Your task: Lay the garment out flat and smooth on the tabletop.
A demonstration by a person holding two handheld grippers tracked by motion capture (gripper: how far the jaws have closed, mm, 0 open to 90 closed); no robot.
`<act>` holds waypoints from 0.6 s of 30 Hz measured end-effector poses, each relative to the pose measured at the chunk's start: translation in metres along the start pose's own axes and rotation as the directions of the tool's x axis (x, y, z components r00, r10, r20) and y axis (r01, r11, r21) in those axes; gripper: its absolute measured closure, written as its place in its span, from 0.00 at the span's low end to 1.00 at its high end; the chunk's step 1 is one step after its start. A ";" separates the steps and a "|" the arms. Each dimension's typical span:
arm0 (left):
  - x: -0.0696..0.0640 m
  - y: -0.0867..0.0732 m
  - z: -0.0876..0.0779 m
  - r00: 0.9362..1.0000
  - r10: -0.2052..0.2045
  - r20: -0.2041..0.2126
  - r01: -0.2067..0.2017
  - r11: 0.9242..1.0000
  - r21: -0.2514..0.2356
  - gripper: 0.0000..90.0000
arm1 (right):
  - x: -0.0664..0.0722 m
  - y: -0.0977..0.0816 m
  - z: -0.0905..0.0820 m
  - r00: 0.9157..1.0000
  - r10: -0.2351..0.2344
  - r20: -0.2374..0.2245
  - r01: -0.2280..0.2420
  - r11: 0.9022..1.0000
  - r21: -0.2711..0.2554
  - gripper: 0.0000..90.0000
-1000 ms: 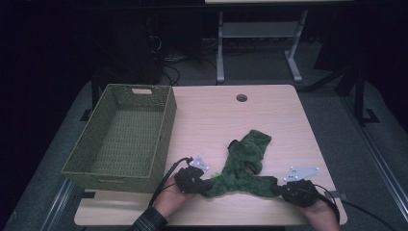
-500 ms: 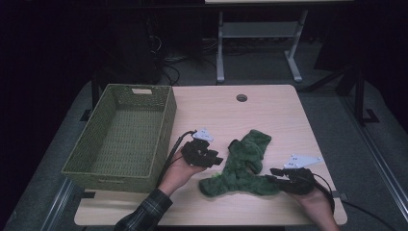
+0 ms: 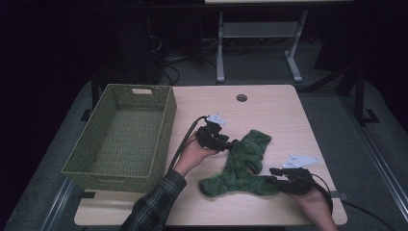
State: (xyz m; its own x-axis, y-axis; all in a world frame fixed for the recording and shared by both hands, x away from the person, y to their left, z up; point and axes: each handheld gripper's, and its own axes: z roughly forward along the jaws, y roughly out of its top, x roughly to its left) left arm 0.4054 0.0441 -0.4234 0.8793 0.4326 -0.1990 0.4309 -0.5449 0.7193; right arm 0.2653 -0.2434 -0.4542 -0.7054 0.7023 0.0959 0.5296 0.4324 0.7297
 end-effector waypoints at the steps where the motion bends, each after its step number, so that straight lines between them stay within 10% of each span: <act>1: 0.000 0.000 0.000 1.000 0.000 0.000 0.000 1.000 0.000 0.60 | 0.000 -0.001 0.001 1.000 -0.004 0.000 0.004 1.000 -0.001 0.66; 9: 0.000 0.001 0.018 0.999 0.009 0.035 -0.010 1.000 0.023 0.58 | 0.000 -0.005 -0.002 1.000 0.003 0.007 -0.003 1.000 -0.001 0.65; 18: -0.003 0.001 0.016 0.998 0.021 0.052 -0.023 0.999 0.038 0.94 | 0.003 -0.006 -0.004 1.000 0.028 0.010 -0.028 0.999 -0.017 0.64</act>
State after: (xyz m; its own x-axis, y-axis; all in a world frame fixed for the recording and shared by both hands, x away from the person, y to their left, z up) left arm 0.4069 0.0311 -0.4324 0.8977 0.3831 -0.2178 0.4176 -0.5817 0.6980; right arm 0.2581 -0.2463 -0.4558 -0.6855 0.7197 0.1100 0.5413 0.4028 0.7381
